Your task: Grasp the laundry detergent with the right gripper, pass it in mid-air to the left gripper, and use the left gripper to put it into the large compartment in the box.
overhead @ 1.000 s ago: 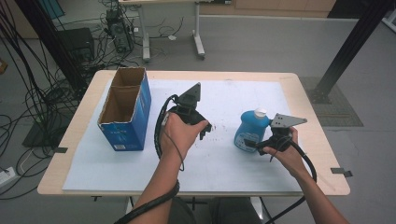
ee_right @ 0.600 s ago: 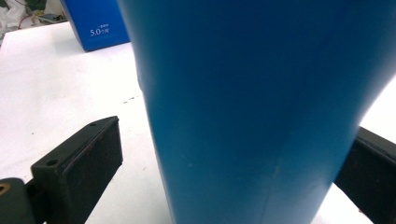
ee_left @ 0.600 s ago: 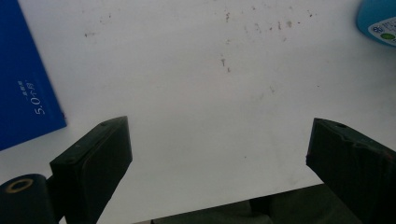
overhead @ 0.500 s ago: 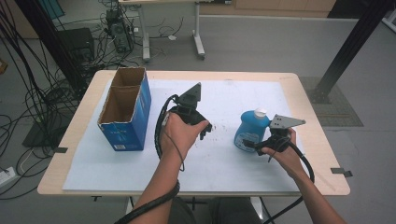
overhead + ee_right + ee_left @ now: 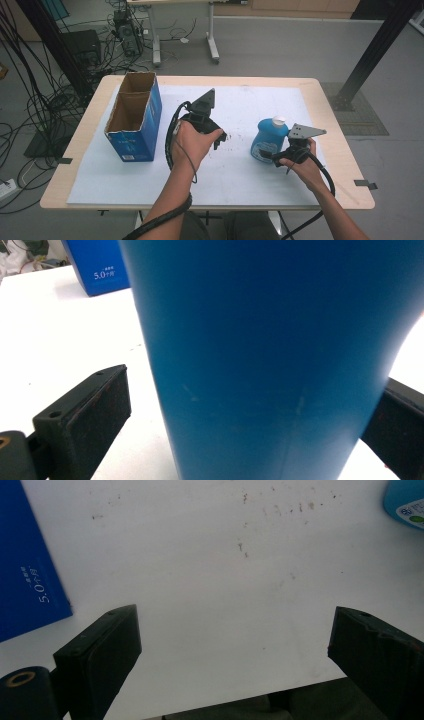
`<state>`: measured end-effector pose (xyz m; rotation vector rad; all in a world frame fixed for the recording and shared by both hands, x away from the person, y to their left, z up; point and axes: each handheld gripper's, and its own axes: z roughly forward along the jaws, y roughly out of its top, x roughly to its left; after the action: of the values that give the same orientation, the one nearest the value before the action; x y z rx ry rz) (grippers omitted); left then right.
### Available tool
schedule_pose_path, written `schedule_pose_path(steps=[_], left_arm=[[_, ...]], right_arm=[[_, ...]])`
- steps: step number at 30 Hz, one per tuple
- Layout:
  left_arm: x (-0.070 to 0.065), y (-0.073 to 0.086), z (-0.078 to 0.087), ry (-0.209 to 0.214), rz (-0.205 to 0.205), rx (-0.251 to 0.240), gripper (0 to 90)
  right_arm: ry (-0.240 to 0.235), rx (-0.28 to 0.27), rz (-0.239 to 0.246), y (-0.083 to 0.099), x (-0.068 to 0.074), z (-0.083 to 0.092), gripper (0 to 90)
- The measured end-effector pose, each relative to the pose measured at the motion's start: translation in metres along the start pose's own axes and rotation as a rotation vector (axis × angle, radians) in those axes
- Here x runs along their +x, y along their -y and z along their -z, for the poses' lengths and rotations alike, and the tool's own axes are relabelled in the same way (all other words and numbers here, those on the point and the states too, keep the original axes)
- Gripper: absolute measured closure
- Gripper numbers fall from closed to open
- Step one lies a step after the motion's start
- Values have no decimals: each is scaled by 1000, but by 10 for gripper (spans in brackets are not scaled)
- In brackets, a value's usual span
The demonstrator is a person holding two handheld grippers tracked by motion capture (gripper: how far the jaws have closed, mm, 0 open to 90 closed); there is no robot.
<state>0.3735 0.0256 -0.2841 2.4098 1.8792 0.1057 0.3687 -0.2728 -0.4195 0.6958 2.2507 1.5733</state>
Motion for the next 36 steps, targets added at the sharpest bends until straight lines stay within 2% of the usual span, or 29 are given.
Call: schedule_pose_path(steps=[36], left_arm=[[0,1,1,-6,-1,-3,73]], right_arm=[[2,-14,5,1,0,-1,13]])
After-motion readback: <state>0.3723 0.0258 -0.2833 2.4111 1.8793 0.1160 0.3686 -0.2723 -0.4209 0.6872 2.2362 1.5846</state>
